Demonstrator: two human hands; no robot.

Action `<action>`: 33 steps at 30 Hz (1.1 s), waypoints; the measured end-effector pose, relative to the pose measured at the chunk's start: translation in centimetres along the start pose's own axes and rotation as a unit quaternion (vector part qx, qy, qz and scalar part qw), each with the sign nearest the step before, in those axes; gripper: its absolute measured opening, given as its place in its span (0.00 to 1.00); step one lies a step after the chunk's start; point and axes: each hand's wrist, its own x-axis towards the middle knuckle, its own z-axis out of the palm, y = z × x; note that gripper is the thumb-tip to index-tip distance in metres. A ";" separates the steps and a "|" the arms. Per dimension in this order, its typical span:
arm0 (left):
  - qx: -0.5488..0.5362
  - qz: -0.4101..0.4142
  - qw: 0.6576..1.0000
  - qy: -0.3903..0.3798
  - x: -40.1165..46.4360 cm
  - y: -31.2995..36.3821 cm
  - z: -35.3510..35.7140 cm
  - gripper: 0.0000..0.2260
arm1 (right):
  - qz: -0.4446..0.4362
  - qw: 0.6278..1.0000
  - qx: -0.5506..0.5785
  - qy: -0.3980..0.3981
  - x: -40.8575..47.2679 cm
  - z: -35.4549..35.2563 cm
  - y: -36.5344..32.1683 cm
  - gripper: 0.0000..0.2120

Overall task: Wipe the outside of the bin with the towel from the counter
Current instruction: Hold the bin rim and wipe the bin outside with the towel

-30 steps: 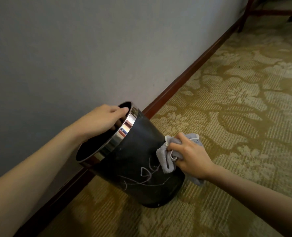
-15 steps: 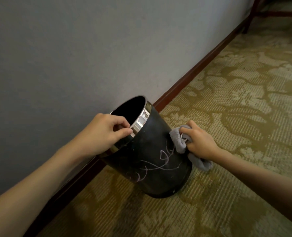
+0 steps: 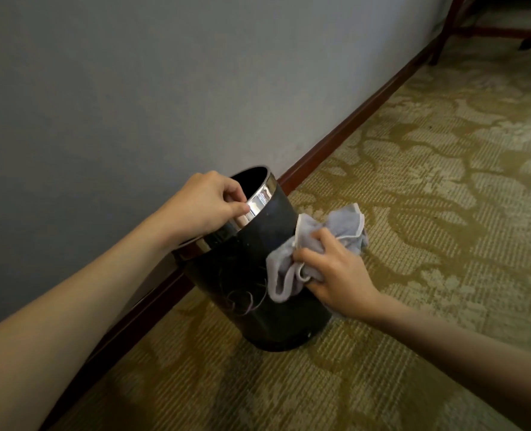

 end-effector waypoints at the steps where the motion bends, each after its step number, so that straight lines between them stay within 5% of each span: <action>1: -0.002 -0.002 1.000 -0.002 0.2 0.0 0.0 0.04 | -0.013 1.000 -0.012 -0.014 -0.7 0.2 0.3 0.18; 8: -0.017 -0.004 1.000 -0.015 0.6 0.5 0.4 0.04 | 0.009 0.996 -0.015 -0.087 -2.6 1.0 3.9 0.13; 15: -0.081 -0.028 0.995 -0.054 1.1 0.4 0.2 0.04 | 0.225 0.963 0.130 -0.078 1.6 0.5 6.3 0.08; 21: -0.168 -0.070 0.981 -0.069 1.5 -0.1 0.2 0.07 | 0.124 0.976 0.174 0.034 6.6 -1.9 1.0 0.15; 25: -0.189 -0.071 0.976 -0.085 1.5 -0.4 0.1 0.07 | 0.050 0.991 0.100 0.079 4.9 -1.6 -2.7 0.15; 33: -0.109 -0.050 0.993 -0.022 1.6 -0.2 0.7 0.06 | -0.063 0.997 -0.052 0.006 -1.4 1.0 -2.5 0.16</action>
